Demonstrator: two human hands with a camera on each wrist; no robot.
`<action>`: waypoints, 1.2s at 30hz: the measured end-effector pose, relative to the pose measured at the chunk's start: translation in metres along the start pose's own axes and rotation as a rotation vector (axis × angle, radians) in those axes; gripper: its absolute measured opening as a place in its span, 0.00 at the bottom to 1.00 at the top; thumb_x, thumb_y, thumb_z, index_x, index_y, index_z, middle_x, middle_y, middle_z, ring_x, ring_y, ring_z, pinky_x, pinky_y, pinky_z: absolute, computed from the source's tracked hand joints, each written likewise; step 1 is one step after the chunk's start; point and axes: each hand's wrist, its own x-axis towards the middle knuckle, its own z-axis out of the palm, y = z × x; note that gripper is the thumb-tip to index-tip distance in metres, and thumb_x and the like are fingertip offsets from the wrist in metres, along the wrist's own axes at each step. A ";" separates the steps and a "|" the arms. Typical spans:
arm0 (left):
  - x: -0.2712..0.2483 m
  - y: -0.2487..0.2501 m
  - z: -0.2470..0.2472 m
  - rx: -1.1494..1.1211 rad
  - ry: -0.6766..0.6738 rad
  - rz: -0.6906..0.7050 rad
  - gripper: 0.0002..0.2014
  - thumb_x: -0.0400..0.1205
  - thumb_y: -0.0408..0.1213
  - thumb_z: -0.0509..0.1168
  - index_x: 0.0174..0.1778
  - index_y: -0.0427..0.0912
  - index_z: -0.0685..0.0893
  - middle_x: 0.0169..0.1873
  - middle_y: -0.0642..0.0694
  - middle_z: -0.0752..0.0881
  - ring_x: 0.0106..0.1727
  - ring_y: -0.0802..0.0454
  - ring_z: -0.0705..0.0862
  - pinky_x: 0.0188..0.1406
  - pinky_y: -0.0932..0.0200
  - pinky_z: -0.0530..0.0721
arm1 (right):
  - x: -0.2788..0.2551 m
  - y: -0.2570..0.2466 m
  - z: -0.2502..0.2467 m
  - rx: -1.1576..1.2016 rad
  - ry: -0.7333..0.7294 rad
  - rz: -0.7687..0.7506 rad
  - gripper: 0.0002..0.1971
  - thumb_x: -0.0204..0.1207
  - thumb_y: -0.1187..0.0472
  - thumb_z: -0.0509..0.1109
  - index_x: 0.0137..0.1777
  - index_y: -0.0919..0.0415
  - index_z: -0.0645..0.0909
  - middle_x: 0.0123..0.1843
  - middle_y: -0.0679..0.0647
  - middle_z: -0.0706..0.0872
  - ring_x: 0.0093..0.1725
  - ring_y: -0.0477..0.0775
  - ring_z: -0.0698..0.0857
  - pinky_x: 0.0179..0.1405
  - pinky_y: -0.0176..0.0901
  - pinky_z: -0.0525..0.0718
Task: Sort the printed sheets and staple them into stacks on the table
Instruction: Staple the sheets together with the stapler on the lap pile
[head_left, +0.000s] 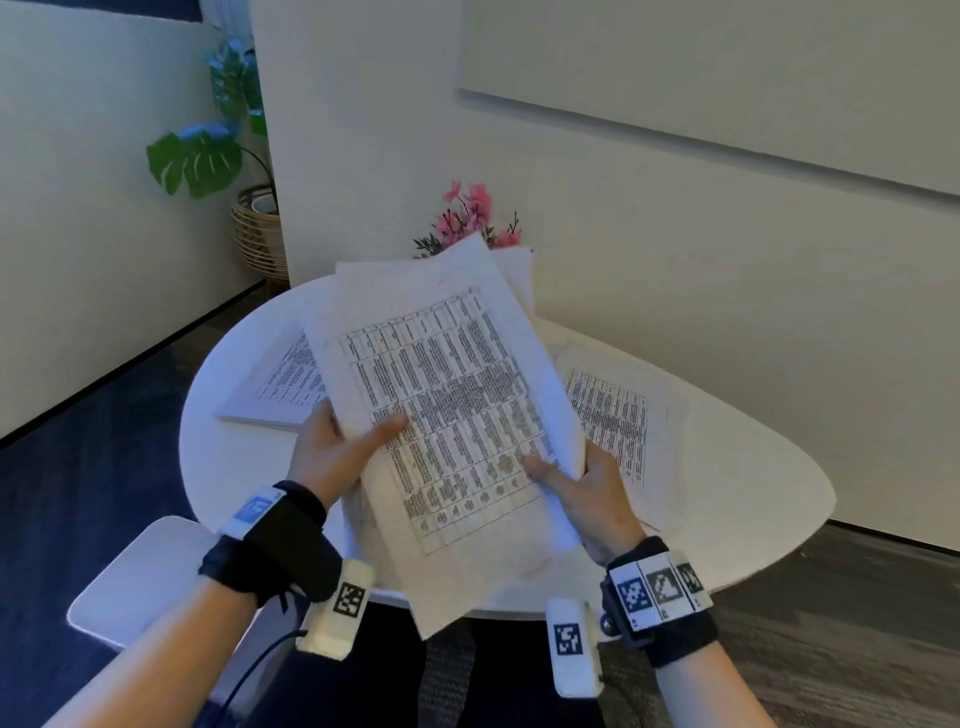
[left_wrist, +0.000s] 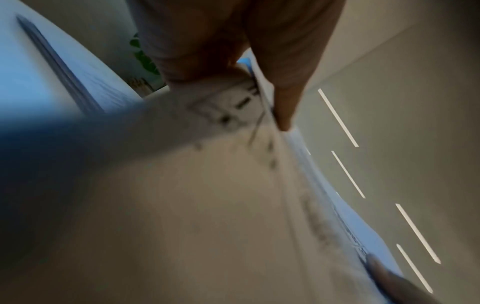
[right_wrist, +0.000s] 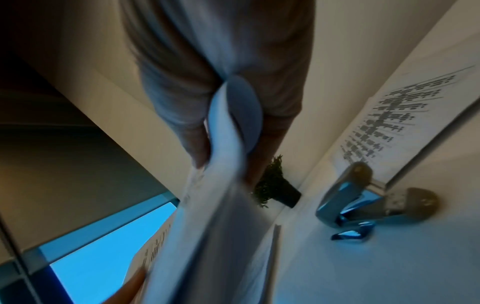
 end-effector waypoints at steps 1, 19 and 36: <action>-0.001 -0.003 -0.002 0.038 0.023 0.008 0.25 0.70 0.43 0.77 0.62 0.44 0.78 0.50 0.51 0.87 0.47 0.54 0.88 0.49 0.50 0.87 | 0.001 0.002 0.000 -0.045 0.007 0.010 0.12 0.74 0.60 0.74 0.53 0.66 0.81 0.37 0.52 0.79 0.34 0.45 0.79 0.29 0.30 0.76; -0.030 -0.072 -0.042 0.835 -0.343 -0.222 0.54 0.77 0.44 0.72 0.82 0.41 0.34 0.77 0.35 0.61 0.71 0.40 0.74 0.71 0.48 0.74 | 0.086 0.055 0.012 -1.075 -0.238 0.325 0.12 0.83 0.61 0.57 0.62 0.68 0.72 0.37 0.54 0.76 0.29 0.51 0.73 0.27 0.40 0.72; 0.012 -0.055 0.055 1.397 -0.867 0.171 0.51 0.71 0.64 0.70 0.83 0.43 0.55 0.83 0.45 0.54 0.82 0.45 0.58 0.77 0.46 0.64 | 0.079 0.057 0.043 -1.072 -0.256 0.255 0.20 0.82 0.51 0.62 0.64 0.66 0.67 0.49 0.59 0.79 0.42 0.59 0.81 0.29 0.44 0.77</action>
